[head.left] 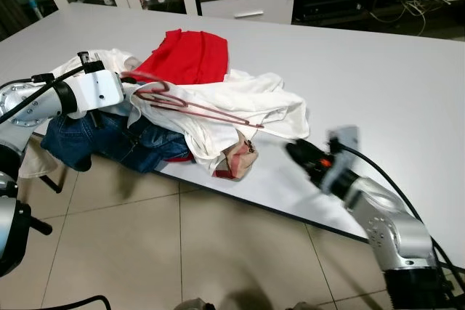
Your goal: Hang hanger
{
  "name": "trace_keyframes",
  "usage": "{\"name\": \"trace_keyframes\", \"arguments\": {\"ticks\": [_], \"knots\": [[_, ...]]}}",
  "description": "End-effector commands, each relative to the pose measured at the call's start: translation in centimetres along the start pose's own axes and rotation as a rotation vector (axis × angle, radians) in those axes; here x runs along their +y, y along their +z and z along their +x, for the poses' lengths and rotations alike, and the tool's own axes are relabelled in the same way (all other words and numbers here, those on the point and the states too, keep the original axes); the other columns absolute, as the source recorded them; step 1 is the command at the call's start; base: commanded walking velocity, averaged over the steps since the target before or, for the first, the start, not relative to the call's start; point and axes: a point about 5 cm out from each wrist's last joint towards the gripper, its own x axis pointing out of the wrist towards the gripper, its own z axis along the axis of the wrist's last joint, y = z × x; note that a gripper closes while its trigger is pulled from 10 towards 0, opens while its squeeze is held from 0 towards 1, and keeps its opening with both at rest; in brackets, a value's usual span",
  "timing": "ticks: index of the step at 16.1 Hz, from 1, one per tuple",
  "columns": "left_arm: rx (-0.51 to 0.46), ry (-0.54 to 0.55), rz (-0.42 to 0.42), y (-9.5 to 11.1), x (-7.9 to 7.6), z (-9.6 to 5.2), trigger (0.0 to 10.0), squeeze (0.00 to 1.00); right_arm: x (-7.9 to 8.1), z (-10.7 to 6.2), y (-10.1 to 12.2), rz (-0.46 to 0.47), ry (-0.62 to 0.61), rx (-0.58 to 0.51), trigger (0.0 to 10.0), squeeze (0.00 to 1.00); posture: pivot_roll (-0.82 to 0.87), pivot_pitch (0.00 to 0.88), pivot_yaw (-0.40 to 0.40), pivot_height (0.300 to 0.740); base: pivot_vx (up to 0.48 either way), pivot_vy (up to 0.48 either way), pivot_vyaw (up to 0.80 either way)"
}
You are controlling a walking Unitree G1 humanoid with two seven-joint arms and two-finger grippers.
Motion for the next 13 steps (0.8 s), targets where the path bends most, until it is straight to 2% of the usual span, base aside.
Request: {"name": "trace_keyframes", "arguments": {"ticks": [1,2,3,6,9,10,13], "knots": [[-0.002,0.049,-0.031,-0.2,0.4,-0.4,0.0,0.00,0.7,0.3,0.1,0.013,0.034,0.002,10.0,0.36,-0.14,0.028,0.122,0.740,0.000,0.000,0.00],[-0.007,0.057,-0.038,-0.2,0.3,-0.4,0.0,0.00,1.2,0.6,0.0,0.015,0.053,0.004,10.0,0.14,-0.14,0.028,0.122,0.740,0.000,0.000,0.00],[-0.014,0.070,-0.052,-0.3,0.2,-0.3,0.0,0.00,2.1,0.9,-0.1,0.021,0.081,0.008,10.0,0.00,-0.13,0.028,0.120,0.740,0.000,0.000,0.00],[-0.022,0.096,-0.068,-0.3,0.2,-0.4,0.0,0.00,3.8,1.9,-0.9,0.033,0.136,0.074,10.0,0.00,-0.13,0.028,0.116,0.740,0.000,0.000,0.00],[-0.025,0.104,-0.072,-0.3,0.4,-0.5,0.0,0.00,4.2,3.1,-1.5,0.036,0.118,0.109,10.0,0.00,-0.12,0.029,0.119,0.740,0.000,0.000,0.00],[-0.028,0.107,-0.074,-0.2,0.4,-0.5,0.0,0.00,4.8,4.2,-1.6,0.041,0.102,0.128,10.0,0.00,-0.12,0.030,0.118,0.740,0.000,0.000,0.00],[-0.037,0.109,-0.076,-0.1,0.4,-0.4,0.0,0.00,5.3,5.5,-2.1,0.038,0.073,0.162,10.0,0.00,-0.12,0.031,0.123,0.740,0.000,0.000,0.00]]}}
